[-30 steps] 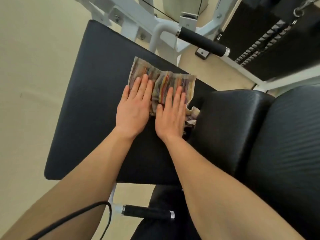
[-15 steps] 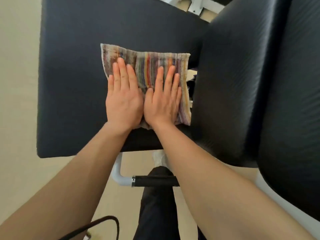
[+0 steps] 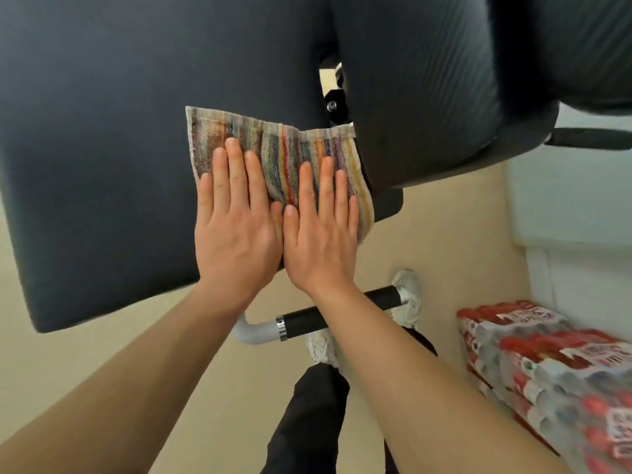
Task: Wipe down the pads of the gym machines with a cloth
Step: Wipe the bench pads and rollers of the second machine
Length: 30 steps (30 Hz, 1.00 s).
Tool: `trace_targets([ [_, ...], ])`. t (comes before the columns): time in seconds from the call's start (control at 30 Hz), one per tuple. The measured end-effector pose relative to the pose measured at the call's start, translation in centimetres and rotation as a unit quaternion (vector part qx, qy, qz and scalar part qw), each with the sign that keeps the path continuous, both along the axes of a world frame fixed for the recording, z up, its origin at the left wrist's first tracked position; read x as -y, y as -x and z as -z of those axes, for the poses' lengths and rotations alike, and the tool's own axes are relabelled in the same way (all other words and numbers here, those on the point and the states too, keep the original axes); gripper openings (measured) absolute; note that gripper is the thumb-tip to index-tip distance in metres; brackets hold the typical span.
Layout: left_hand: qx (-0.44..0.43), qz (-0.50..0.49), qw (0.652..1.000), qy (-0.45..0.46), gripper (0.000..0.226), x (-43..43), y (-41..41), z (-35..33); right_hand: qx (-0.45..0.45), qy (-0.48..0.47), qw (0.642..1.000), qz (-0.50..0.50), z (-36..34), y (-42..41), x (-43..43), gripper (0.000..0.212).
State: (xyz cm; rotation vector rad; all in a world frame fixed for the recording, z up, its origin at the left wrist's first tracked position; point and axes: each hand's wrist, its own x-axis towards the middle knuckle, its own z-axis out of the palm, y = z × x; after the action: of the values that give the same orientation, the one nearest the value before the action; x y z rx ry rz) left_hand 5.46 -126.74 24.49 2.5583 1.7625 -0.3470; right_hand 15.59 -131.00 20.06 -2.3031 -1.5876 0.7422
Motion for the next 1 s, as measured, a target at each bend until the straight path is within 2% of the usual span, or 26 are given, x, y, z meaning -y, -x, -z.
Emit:
trace_targets([
  [0.17,-0.015,0.064,0.997,0.037,0.067,2.5,-1.8,1.2,-0.050,0.061,0.993,0.082,0.2,-1.6,3.5,0.069],
  [0.3,0.011,0.118,0.992,0.037,0.067,1.1,-5.0,2.5,-0.079,0.046,0.982,0.164,1.3,-3.9,2.7,0.071],
  [0.37,0.028,0.148,0.988,0.033,0.065,0.4,-6.8,3.4,-0.149,0.024,0.963,0.224,2.6,-5.7,2.1,0.070],
  [0.4,0.033,0.159,0.986,0.033,0.064,0.0,-7.7,3.8,-0.211,0.011,0.941,0.266,3.1,-6.5,1.7,0.068],
  [0.5,0.034,0.177,0.983,0.028,0.064,-0.2,-8.6,4.2,-0.381,-0.053,0.840,0.383,3.6,-7.2,0.6,0.053],
  [0.67,0.012,0.223,0.974,0.032,0.065,1.8,-4.7,2.9,-0.449,-0.157,0.702,0.529,1.4,-2.9,-0.4,0.055],
  [0.77,-0.034,0.262,0.964,0.039,0.067,2.6,-1.2,1.3,-0.554,-0.113,0.636,0.526,0.0,0.9,0.6,0.064],
  [0.87,-0.069,0.291,0.954,0.039,0.069,2.4,1.0,0.3,-0.619,-0.079,0.583,0.520,0.2,2.3,1.0,0.064],
  [0.93,-0.078,0.285,0.954,0.046,0.071,2.2,0.6,0.3,-0.621,-0.070,0.573,0.531,0.4,1.4,0.7,0.061],
  [1.0,-0.076,0.280,0.956,0.043,0.073,2.0,-1.3,0.8,-0.606,-0.070,0.578,0.542,0.9,-0.1,0.2,0.057],
])
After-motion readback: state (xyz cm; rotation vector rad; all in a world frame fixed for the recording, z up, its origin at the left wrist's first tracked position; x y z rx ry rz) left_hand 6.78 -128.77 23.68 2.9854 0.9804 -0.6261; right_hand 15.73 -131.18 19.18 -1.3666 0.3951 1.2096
